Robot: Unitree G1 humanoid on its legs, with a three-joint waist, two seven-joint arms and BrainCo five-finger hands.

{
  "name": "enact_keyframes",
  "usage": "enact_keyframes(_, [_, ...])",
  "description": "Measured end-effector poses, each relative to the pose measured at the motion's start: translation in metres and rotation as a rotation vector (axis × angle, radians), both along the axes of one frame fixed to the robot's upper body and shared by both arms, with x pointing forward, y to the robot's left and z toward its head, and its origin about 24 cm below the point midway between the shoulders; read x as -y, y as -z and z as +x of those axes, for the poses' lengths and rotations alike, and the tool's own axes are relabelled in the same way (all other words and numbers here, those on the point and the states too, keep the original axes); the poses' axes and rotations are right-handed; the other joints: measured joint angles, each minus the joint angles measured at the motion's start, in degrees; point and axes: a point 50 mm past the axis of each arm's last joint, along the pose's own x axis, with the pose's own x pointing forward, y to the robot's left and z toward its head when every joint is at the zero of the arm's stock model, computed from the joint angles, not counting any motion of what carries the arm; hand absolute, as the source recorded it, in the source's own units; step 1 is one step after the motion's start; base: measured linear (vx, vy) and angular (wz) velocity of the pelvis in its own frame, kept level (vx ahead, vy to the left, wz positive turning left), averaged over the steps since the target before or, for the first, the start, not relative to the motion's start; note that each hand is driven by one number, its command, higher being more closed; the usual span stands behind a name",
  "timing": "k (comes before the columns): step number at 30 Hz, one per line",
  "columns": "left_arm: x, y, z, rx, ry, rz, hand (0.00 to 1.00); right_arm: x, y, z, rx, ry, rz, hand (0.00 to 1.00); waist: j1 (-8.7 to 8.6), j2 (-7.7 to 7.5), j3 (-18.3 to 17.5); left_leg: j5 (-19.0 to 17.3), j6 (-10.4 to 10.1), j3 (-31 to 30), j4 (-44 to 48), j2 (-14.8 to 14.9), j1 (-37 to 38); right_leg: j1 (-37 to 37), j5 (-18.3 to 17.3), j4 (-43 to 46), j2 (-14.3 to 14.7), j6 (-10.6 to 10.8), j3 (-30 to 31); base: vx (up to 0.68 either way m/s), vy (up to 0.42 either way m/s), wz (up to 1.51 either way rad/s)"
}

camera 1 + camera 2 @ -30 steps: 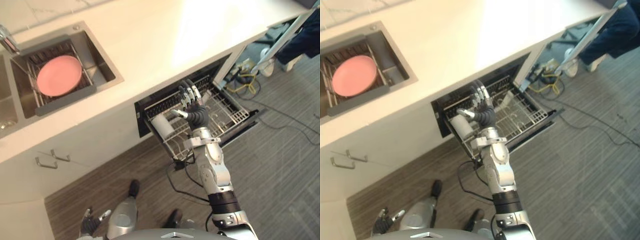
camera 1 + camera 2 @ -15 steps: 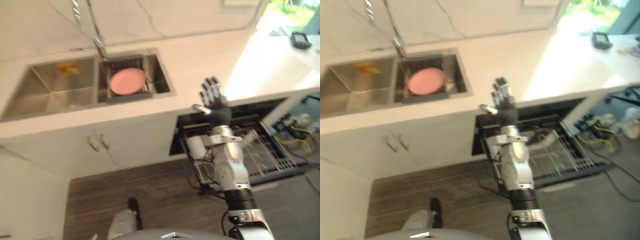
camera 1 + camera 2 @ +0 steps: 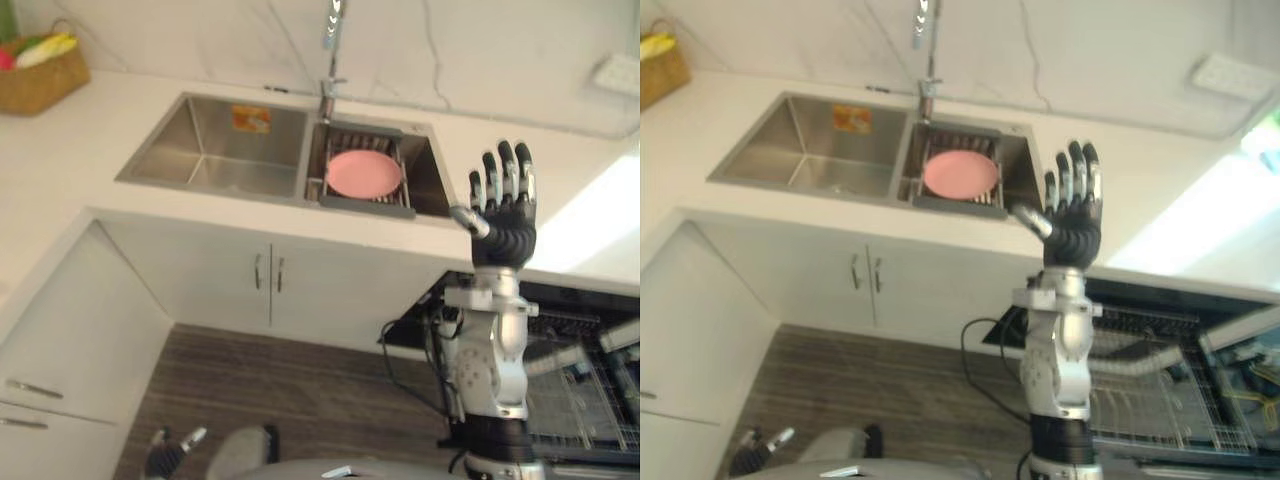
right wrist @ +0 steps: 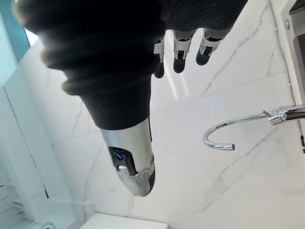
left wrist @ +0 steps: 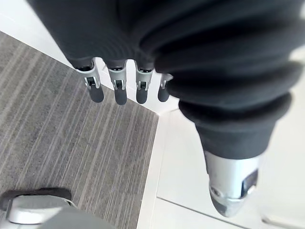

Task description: Walk over to the sink, pick up the cup, carry it to the dishwasher, place the cup inside the dishwasher, then close the dishwasher door

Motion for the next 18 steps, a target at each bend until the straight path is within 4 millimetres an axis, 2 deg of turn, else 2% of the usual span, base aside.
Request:
enact_keyframes(2, [0.005, 0.0, 0.006, 0.02, 0.01, -0.023, 0.0, 0.004, -0.004, 0.001, 0.018, 0.013, -0.013, 0.0, -0.81, 0.33, 0.1, 4.5, 0.1, -1.0, -6.6, 0.0, 1.6, 0.1, 1.7, -8.5, 1.3, -1.4, -0.3, 0.04, -0.039, 0.16])
enact_keyframes(4, [0.005, 0.0, 0.007, 0.025, 0.013, -0.026, 0.0, 0.005, -0.001, 0.002, 0.001, 0.017, -0.018, 0.0, -0.74, 0.28, 0.1, 6.5, 0.4, -1.3, -9.0, -0.4, 2.9, 0.1, 5.1, -12.1, 1.1, -1.2, -0.3, 0.0, -0.06, 0.11])
enact_keyframes(5, [0.017, -0.002, 0.011, 0.055, 0.074, -0.016, 0.0, 0.003, 0.014, 0.01, -0.078, 0.001, -0.019, 0.0, -1.66, 2.48, 0.2, 12.7, -2.1, -0.9, -20.1, 0.5, 9.2, 3.0, 10.3, -18.0, 2.8, 0.6, -0.4, 0.0, -0.03, 0.06])
enact_keyframes(13, [0.019, -0.001, 0.01, 0.053, 0.079, -0.035, 0.0, 0.004, 0.016, 0.01, -0.084, 0.004, -0.015, 0.0, -1.67, 2.93, 0.5, 12.6, -2.1, -0.9, -20.1, 0.5, 9.0, 3.0, 10.3, -18.5, 3.1, 0.5, -0.3, 0.0, 0.0, 0.0])
enact_keyframes(18, [0.021, 0.001, 0.006, 0.047, 0.013, -0.106, 0.0, 0.006, 0.034, 0.01, -0.151, 0.031, 0.046, 0.0, -1.41, 2.94, 0.5, 12.1, -2.4, 0.2, -20.1, 0.8, 9.9, 3.5, 10.4, -18.6, 3.4, 0.3, 1.2, 0.01, -0.013, -0.12])
